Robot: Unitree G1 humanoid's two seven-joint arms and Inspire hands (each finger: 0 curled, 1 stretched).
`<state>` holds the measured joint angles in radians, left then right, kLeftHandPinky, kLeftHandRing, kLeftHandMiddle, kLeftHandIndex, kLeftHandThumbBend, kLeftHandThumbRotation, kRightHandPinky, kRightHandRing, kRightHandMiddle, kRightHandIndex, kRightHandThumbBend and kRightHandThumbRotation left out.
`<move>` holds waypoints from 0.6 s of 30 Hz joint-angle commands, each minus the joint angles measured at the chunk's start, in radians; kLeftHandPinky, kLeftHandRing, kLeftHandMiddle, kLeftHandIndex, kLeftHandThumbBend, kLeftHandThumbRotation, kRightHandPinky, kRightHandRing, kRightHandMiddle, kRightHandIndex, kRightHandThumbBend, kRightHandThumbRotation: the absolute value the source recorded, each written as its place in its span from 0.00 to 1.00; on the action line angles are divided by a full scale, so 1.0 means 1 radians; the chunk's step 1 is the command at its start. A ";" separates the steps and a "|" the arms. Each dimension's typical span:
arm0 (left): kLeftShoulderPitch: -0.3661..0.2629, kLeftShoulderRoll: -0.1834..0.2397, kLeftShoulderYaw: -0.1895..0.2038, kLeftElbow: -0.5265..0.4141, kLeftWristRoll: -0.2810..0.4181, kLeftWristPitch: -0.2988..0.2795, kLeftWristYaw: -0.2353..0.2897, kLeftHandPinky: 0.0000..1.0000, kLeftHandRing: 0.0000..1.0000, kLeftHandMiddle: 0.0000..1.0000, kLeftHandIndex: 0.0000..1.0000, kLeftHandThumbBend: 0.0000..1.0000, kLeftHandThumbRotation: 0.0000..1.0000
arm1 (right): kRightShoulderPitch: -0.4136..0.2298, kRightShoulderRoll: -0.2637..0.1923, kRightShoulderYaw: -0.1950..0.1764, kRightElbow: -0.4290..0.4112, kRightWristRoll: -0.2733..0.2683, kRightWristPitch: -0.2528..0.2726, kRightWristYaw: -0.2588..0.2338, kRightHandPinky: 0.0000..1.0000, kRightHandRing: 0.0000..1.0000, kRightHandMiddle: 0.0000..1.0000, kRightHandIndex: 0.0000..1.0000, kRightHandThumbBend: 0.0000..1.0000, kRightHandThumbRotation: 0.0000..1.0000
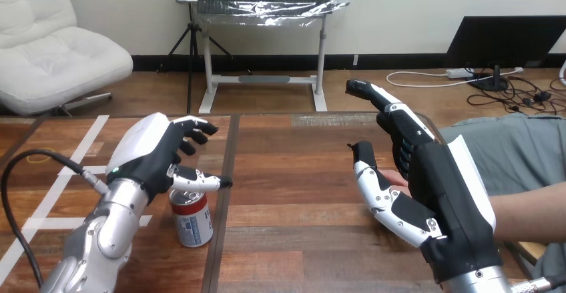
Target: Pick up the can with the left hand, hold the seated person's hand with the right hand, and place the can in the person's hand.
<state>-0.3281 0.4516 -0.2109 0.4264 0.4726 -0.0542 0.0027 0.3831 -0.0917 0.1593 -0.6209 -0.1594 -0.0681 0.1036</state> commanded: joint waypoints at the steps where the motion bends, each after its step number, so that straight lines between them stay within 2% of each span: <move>1: -0.031 -0.010 0.037 0.003 -0.033 -0.017 0.010 0.64 0.72 0.76 0.77 0.82 0.25 | -0.062 -0.005 -0.007 -0.036 0.012 -0.020 0.005 1.00 1.00 0.94 0.86 0.00 0.00; 6: -0.025 -0.017 0.051 0.000 -0.069 -0.017 0.009 0.66 0.74 0.79 0.79 0.84 0.28 | -0.064 -0.005 -0.007 -0.035 0.014 -0.021 0.008 1.00 1.00 0.94 0.86 0.00 0.00; 18: 0.003 -0.043 0.101 0.020 -0.156 -0.085 0.042 0.70 0.77 0.81 0.81 0.89 0.33 | -0.065 -0.005 -0.008 -0.041 0.014 -0.012 0.012 1.00 1.00 0.93 0.85 0.00 0.00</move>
<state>-0.3086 0.4264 -0.1521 0.4374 0.3435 -0.0973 0.0113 0.3811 -0.0931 0.1579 -0.6209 -0.1566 -0.0683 0.1128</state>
